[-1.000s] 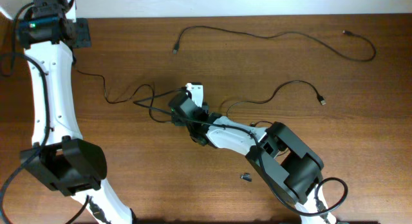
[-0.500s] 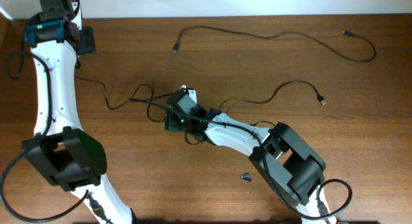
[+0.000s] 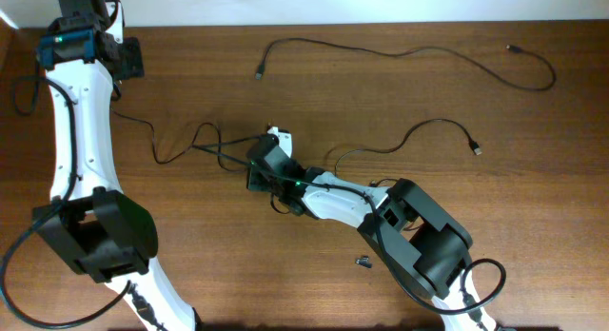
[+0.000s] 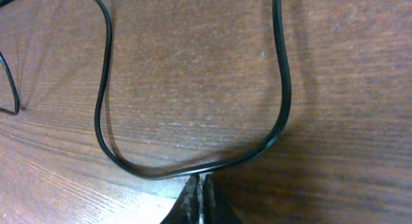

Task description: Untangle cables

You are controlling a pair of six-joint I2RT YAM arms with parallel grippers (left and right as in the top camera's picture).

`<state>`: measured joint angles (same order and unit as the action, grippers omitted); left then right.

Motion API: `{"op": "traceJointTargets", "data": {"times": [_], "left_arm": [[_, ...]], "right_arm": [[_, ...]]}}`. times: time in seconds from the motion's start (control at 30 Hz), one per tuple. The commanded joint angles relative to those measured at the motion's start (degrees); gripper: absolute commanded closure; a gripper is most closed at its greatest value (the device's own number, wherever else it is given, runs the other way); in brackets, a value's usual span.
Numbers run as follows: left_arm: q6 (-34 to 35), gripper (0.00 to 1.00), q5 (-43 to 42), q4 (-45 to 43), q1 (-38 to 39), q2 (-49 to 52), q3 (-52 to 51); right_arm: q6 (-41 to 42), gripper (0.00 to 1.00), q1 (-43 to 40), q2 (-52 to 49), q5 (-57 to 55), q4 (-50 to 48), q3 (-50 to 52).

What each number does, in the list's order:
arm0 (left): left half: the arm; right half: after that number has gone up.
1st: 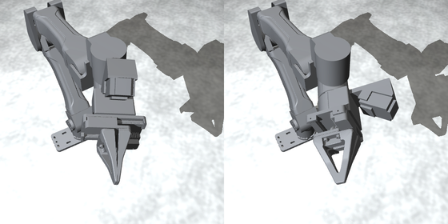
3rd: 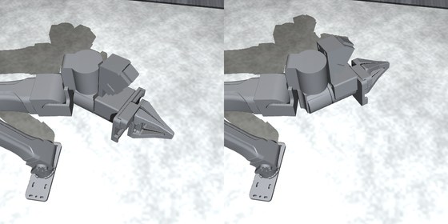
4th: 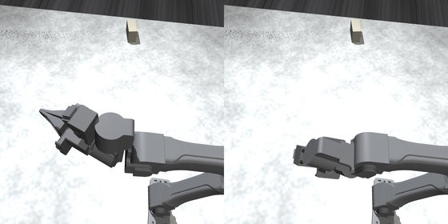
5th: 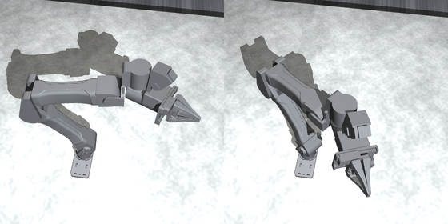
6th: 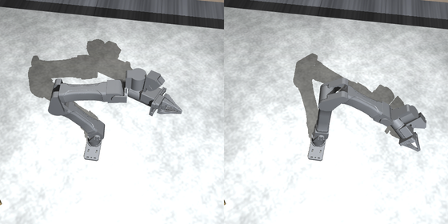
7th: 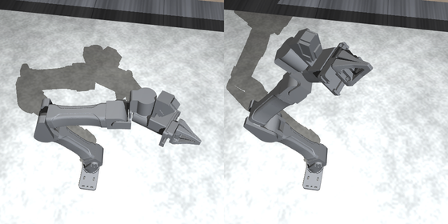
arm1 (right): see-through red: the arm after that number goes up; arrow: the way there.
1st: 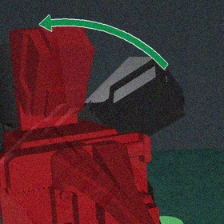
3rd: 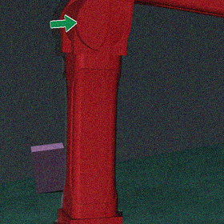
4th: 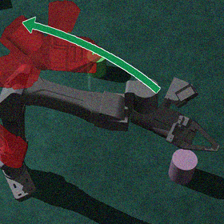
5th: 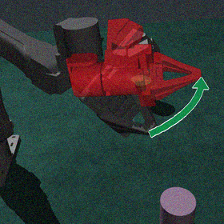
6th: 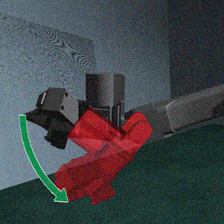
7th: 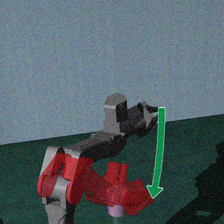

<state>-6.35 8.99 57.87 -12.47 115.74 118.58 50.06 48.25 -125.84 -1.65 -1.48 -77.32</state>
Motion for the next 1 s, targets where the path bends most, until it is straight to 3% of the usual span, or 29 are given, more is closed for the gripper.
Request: {"op": "traceJointTargets", "data": {"times": [0.0,0.03,0.13,0.23,0.43,0.5,0.6,0.73,0.9,0.97], "left_arm": [[0.5,1.0,-0.9,0.1,-0.5,0.7,-0.4],[0.5,1.0,-0.9,0.1,-0.5,0.7,-0.4],[0.5,1.0,-0.9,0.0,-0.4,0.7,-0.4],[0.5,1.0,-0.9,0.0,-0.5,0.7,-0.4],[0.5,1.0,-0.9,0.0,-0.5,0.7,-0.4],[0.5,1.0,-0.9,-0.1,-0.4,0.7,-0.4],[0.5,1.0,-0.9,-0.2,-0.5,0.7,-0.4],[0.5,1.0,-0.9,-0.1,-0.5,0.7,-0.4],[0.5,1.0,-0.9,-0.1,-0.5,0.7,-0.4],[0.5,1.0,-0.9,-0.2,-0.4,0.7,-0.4]], "right_arm": [[0.0,0.59,-0.7,-2.0,-1.8,0.4,1.1],[0.2,0.47,-1.1,-2.0,-1.8,0.3,1.1],[3.0,0.31,-1.8,-2.0,-1.1,-0.5,1.1],[10.6,0.3,-1.9,-2.0,-1.0,-1.1,1.1],[35.9,0.35,-1.9,-2.0,2.7,-0.9,1.1],[39.8,0.37,-1.9,-2.0,2.4,-1.0,1.1],[40.0,0.45,-1.9,-2.1,-0.3,-1.0,1.1],[40.0,0.46,-1.8,-2.1,-3.7,-1.6,1.1],[40.0,0.55,-1.8,-3.6,-6.6,-3.1,1.1],[40.0,0.67,-1.8,-5.6,-5.9,-5.3,1.1]]}}
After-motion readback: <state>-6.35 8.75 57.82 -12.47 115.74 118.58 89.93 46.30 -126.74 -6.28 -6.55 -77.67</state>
